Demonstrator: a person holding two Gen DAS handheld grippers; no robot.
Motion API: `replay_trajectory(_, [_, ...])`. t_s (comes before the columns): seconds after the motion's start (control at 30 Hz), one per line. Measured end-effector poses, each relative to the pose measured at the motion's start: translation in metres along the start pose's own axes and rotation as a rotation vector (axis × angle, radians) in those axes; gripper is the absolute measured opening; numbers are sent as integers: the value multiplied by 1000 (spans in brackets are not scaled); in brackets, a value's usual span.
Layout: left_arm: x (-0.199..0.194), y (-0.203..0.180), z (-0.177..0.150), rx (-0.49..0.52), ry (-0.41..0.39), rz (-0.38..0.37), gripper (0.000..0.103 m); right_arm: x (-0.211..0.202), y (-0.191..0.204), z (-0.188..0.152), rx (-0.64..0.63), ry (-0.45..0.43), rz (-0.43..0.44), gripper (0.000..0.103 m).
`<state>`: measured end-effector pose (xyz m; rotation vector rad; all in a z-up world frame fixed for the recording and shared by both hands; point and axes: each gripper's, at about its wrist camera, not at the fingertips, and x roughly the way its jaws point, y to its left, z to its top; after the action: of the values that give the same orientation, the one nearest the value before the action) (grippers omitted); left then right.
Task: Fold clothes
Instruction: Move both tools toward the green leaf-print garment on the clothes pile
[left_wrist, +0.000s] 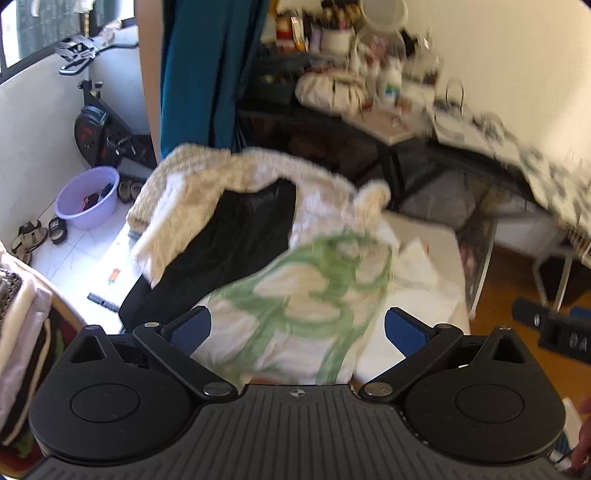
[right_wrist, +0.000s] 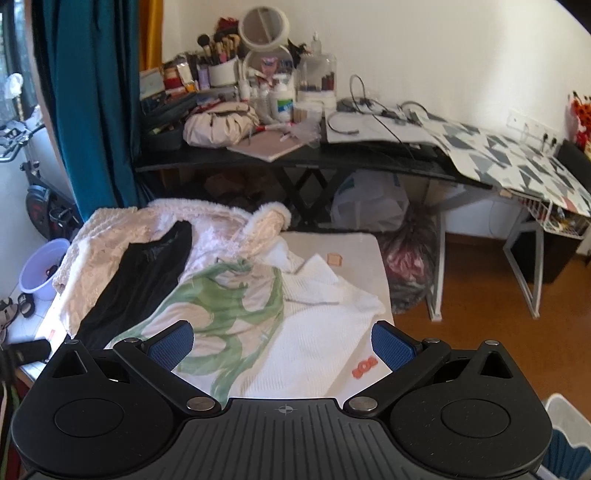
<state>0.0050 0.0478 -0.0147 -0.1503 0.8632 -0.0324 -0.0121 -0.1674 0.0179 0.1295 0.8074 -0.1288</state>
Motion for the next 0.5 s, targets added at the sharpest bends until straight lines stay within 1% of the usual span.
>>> replay_trajectory(0.03, [2, 5, 1, -21, -14, -11, 103, 1, -3, 0, 0, -6, 16, 102])
replay_trajectory(0.1, [8, 16, 1, -102, -14, -16, 103, 8, -10, 1, 7, -6, 55, 102])
replay_trajectory(0.17, [19, 27, 0, -176, 26, 3, 103, 16, -14, 2, 8, -12, 74, 102])
replay_trajectory(0.23, [29, 32, -2, -184, 64, 21, 103, 23, -21, 1, 4, -32, 66, 102])
replay_trajectory(0.37, [42, 29, -7, -136, 83, 51, 103, 38, -36, -1, -21, -75, -36, 102])
replay_trajectory(0.47, [47, 27, -10, -141, 52, 75, 103, 54, -46, 0, -75, -136, -151, 102])
replay_trajectory(0.5, [48, 26, -11, -133, 33, 76, 103, 60, -50, 1, -97, -154, -168, 102])
